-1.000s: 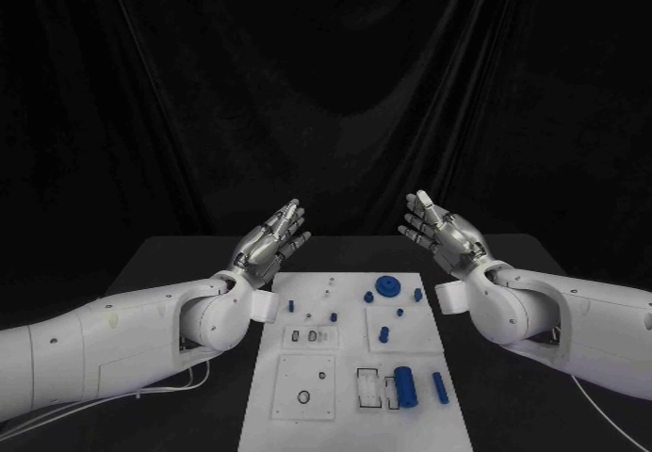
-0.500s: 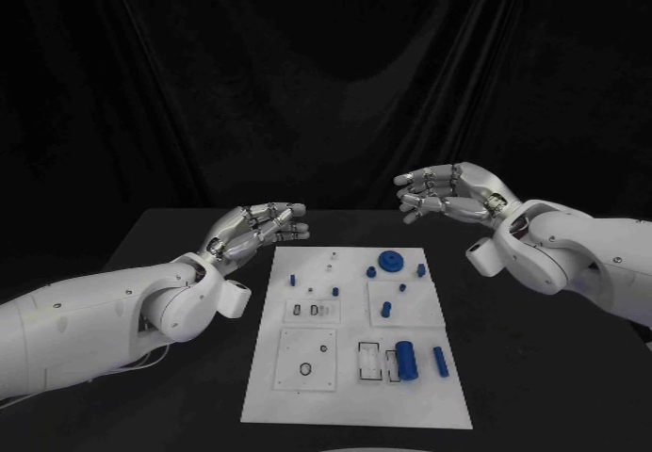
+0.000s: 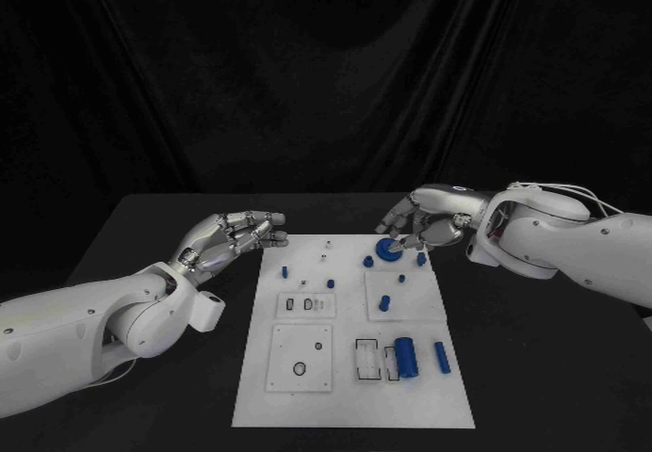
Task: Assemble the parts on the task board
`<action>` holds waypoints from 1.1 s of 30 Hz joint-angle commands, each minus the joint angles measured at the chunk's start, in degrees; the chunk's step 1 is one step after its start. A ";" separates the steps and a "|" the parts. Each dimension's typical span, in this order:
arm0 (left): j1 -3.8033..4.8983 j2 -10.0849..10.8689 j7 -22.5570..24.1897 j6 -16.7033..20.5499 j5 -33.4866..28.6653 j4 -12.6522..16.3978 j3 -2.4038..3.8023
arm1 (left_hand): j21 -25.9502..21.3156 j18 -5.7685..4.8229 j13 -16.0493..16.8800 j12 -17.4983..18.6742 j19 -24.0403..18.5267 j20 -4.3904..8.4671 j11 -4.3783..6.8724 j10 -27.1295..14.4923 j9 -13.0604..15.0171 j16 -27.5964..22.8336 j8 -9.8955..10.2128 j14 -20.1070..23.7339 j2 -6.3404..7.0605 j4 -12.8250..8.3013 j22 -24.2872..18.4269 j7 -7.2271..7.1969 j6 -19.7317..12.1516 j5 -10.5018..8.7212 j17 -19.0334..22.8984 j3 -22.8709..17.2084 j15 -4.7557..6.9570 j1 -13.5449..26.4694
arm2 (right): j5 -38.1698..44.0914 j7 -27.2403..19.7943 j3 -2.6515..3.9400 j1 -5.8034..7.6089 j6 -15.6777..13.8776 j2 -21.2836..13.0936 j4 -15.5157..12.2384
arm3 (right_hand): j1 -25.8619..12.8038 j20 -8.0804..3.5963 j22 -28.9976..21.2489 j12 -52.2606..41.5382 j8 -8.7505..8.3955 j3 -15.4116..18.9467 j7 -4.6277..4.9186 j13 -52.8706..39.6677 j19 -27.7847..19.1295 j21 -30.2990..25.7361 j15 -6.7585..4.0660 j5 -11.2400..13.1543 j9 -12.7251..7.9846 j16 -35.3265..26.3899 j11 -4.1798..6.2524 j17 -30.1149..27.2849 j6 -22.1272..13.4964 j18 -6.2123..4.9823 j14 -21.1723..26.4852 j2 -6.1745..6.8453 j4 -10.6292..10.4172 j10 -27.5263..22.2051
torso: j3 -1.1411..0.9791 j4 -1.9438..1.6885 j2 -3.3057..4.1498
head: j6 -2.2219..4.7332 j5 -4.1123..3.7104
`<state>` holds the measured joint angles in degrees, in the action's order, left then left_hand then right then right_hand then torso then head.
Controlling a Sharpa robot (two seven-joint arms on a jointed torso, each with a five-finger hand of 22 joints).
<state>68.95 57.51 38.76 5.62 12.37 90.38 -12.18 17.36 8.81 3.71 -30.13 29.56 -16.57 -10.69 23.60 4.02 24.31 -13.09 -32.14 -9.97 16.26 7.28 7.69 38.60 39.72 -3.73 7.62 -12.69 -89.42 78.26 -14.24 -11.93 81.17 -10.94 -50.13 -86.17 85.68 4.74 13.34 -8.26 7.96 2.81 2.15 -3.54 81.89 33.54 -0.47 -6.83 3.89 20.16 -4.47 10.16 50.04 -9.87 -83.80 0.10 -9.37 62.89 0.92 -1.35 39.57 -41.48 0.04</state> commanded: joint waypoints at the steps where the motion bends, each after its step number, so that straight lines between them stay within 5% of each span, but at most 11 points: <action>1: 0.18 0.53 15.26 -1.03 1.13 0.59 0.06 | -0.41 -0.79 -0.08 0.34 -0.36 0.02 0.12 0.18 -0.11 -0.40 0.18 0.54 -0.02 -0.07 -0.14 0.18 0.11 0.38 0.08 -0.51 0.01 -0.73 | 16.59 4.38 0.05 0.14 1.76 0.51 -0.34 | 0.39 -0.51 0.80 2.00 -1.01 -1.32 -0.19 -0.11 2.47 1.41 -0.56 -0.44 0.01 3.44 0.15 1.39 -0.08 -0.51 -2.83 1.14 -0.26 0.71 | 0.28 -0.49 2.35 | 0.77 -0.39; 2: 0.18 0.72 15.26 -1.11 1.14 0.79 0.06 | -0.46 -0.81 -0.09 0.51 -0.38 0.02 0.15 0.08 -0.13 -0.48 0.22 0.65 0.05 -0.05 -0.20 0.20 0.07 0.42 0.09 -0.66 -0.02 -0.75 | 18.11 4.72 0.05 0.14 1.81 0.71 -0.40 | 0.83 -0.88 1.48 2.74 -1.42 -1.99 -0.44 -0.13 3.49 2.47 -0.86 -0.86 0.02 6.21 0.40 2.52 -0.09 -0.53 -2.96 1.46 -0.16 0.98 | 0.31 -0.52 2.60 | 0.82 -0.40; 3: 0.18 0.88 15.27 -1.19 1.14 1.00 0.06 | -0.48 -0.82 -0.09 0.59 -0.39 0.01 0.18 0.05 -0.13 -0.51 0.25 0.68 0.06 -0.04 -0.22 0.22 0.06 0.46 0.08 -0.76 -0.04 -0.77 | 19.35 5.11 0.05 0.14 1.88 0.90 -0.46 | 1.21 -1.54 11.93 3.75 -1.92 -2.87 -0.89 -0.17 4.78 10.83 -1.56 -0.92 0.05 10.42 0.64 4.30 -0.06 0.74 -2.93 1.87 -0.23 1.16 | 0.36 -0.51 2.77 | 0.86 -0.41; 5: 0.18 1.01 15.29 -1.25 1.15 1.21 0.06 | -0.49 -0.83 -0.09 0.62 -0.40 0.01 0.19 0.04 -0.13 -0.52 0.25 0.69 0.06 -0.03 -0.23 0.23 0.05 0.47 0.08 -0.79 -0.05 -0.78 | 20.31 5.58 0.05 0.14 1.97 1.08 -0.52 | 1.17 -2.21 16.60 4.33 -2.27 -3.29 -1.05 -0.26 4.89 14.79 -2.10 -0.80 0.07 13.23 0.68 5.53 -0.11 1.33 -2.89 2.42 -0.44 1.11 | 0.41 -0.53 3.11 | 1.06 -0.44; 7: 0.18 1.19 15.32 -1.40 1.16 1.65 0.06 | -0.52 -0.86 -0.08 0.78 -0.39 0.00 0.08 0.01 -0.15 -0.56 0.30 0.74 0.00 -0.02 -0.29 0.23 0.02 0.58 0.07 -1.09 -0.09 -0.86 | 22.17 6.57 0.05 0.13 2.03 1.44 -0.65 | 1.98 -2.55 27.74 4.43 -3.28 -5.41 -1.49 -0.28 4.19 23.99 -2.51 -1.53 0.13 18.31 0.41 7.95 -0.51 2.68 -1.68 3.53 -0.31 -0.95 | 0.52 -0.58 3.59 | 1.00 -0.54; 12: 0.18 1.25 15.42 -1.68 1.16 2.17 0.06 | -0.55 -0.90 -0.07 0.91 -0.37 0.00 -0.08 0.04 -0.15 -0.60 0.33 0.77 -0.02 -0.02 -0.34 0.26 0.03 0.68 0.06 -1.40 -0.15 -0.94 | 25.44 8.14 0.05 0.09 0.25 1.93 -0.88 | 2.03 -2.27 34.74 4.61 -3.68 -7.28 -0.93 -0.22 3.05 29.90 -2.36 -2.71 0.18 22.34 0.05 9.70 -0.15 3.24 -0.81 4.45 0.10 -2.79 | 0.97 -1.16 4.86 | 1.42 -1.37; 24: 0.18 2.52 15.37 -1.80 1.16 3.69 0.06 | -0.69 -1.03 -0.08 1.43 -0.41 0.00 -0.18 -0.20 -0.17 -0.84 0.50 1.16 0.12 -0.03 -0.52 0.39 -0.12 0.80 0.07 -2.21 -0.27 -1.10 | 31.52 12.12 0.05 -0.06 -5.97 1.28 -3.08 | 0.18 -1.95 40.28 4.82 -4.09 -8.49 -1.28 -0.20 1.70 34.55 -2.29 -3.15 0.10 26.48 -0.19 11.02 -0.49 3.54 0.36 6.15 0.34 -7.70 | 1.65 -2.05 6.34 | 2.68 -3.05; 33: 0.17 4.20 15.64 -2.22 1.17 5.25 0.05 | -0.75 -1.15 -0.05 1.63 -0.42 0.01 -0.43 -0.16 -0.15 -0.88 0.53 1.22 0.11 -0.07 -0.61 0.43 -0.10 0.86 0.04 -2.80 -0.40 -1.23 | 32.00 12.99 0.05 -0.20 -6.57 1.31 -3.44 | -1.99 -1.31 42.44 4.73 -3.83 -8.88 -0.98 -0.24 1.53 36.24 -1.36 -3.33 0.21 28.07 -0.97 11.36 -0.38 3.83 0.48 6.26 -0.82 -8.72 | 1.73 -2.06 6.12 | 2.05 -2.95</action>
<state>68.97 61.63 38.80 4.34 13.44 95.28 -12.18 16.82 8.82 3.72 -28.74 29.55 -16.57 -10.68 23.58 3.95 23.71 -12.75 -31.43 -9.75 16.12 6.72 7.69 38.59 40.22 -3.73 5.10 -13.00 -90.10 108.54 -3.51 -11.91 81.11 -15.62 -48.79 -89.42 84.13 3.09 55.71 -3.83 4.04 -6.01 1.02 -3.74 83.42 69.46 -2.15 -9.99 4.04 47.96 -5.33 21.46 49.54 -7.12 -83.32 6.35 -9.97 54.45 2.58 -3.38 45.81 -39.24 -3.00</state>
